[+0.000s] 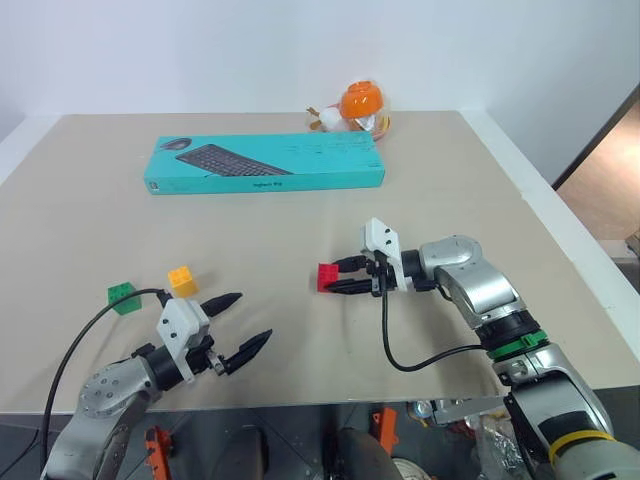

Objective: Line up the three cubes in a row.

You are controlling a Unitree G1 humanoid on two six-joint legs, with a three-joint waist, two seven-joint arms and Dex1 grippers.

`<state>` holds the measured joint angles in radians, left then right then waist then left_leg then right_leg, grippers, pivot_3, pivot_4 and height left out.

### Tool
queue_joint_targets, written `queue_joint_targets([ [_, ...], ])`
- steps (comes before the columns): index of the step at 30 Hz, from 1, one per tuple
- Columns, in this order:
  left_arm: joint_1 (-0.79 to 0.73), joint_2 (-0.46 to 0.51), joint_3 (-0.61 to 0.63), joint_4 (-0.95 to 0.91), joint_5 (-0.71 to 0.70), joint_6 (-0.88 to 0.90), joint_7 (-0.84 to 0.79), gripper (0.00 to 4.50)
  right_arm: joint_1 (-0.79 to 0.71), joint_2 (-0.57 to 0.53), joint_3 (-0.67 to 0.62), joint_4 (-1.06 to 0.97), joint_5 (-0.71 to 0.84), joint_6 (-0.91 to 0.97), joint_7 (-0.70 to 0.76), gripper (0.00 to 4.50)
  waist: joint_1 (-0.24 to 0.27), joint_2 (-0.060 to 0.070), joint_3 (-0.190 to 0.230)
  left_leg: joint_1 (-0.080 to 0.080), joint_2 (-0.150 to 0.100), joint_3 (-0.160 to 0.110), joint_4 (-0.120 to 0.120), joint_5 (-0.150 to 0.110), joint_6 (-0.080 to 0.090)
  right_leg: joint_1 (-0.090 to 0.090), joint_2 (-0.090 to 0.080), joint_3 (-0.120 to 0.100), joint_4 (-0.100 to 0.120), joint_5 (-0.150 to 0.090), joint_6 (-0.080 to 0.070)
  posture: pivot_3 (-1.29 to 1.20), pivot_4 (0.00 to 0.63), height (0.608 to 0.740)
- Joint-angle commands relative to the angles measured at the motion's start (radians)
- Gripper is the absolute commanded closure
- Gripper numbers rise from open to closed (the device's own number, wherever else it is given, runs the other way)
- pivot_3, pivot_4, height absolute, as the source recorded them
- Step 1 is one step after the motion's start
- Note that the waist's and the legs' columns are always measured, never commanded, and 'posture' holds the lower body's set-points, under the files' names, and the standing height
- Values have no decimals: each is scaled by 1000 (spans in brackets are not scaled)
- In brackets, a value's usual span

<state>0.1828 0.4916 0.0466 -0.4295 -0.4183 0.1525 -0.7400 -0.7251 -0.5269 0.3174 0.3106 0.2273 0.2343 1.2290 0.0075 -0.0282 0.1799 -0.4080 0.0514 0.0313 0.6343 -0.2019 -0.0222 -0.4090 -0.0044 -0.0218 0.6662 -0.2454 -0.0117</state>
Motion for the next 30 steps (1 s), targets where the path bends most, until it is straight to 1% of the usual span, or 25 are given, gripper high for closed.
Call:
queue_joint_targets([
  [1, -15, 4, 12, -55, -7, 16, 26, 0, -31, 16, -26, 23, -10, -55, 21, 3269, 0, 0, 0, 0, 0, 0, 0, 0, 0, 0, 0, 0, 0, 0, 0, 0, 150, 740],
  [7, -52, 3, -2, -64, -8, 51, 45, 0, -35, 42, -34, 81, -28, -103, 24, 3269, 0, 0, 0, 1, 0, 0, 0, 0, 0, 0, 1, 0, 0, 1, -1, 0, 150, 740],
  [18, -119, 0, -20, -58, -13, 99, 50, 0, -63, 58, -28, 190, -72, -172, 37, 3269, 0, 0, 0, 1, 1, 6, 0, 0, 0, 0, 2, 2, 0, 1, -1, 0, 150, 740],
  [20, -121, 1, -21, -59, -15, 103, 51, 0, -65, 53, -25, 197, -86, -194, 43, 2215, 0, 0, 0, 1, 1, 6, 0, 0, 0, 0, 2, 2, 0, 1, -1, 0, 150, 740],
  [23, -122, 2, -21, -64, -17, 113, 57, 0, -59, 47, -35, 172, -84, -192, 48, 1156, 0, 0, 0, 1, 1, 7, 0, 0, 0, 0, 1, 3, 0, 1, -1, 0, 150, 740],
  [24, -122, 1, -20, -66, -18, 118, 61, 0, -55, 45, -37, 160, -84, -194, 49, 885, 0, 0, 0, 1, 1, 7, 0, 0, 0, 0, 1, 4, 0, 1, -1, 0, 150, 740],
  [26, -120, -3, -14, -73, -19, 128, 75, 0, -45, 38, -46, 117, -72, -177, 50, 97, 0, 0, 0, 1, 1, 7, 0, 0, 0, -1, 1, 4, 0, 1, 0, 0, 150, 740],
  [30, -103, -17, 11, -103, -17, 141, 126, 0, -24, 25, -83, 4, -32, -122, 31, 40, 0, 0, 0, 1, 2, 7, 0, 0, 0, -1, 1, 4, 0, 1, 0, 0, 150, 740],
])
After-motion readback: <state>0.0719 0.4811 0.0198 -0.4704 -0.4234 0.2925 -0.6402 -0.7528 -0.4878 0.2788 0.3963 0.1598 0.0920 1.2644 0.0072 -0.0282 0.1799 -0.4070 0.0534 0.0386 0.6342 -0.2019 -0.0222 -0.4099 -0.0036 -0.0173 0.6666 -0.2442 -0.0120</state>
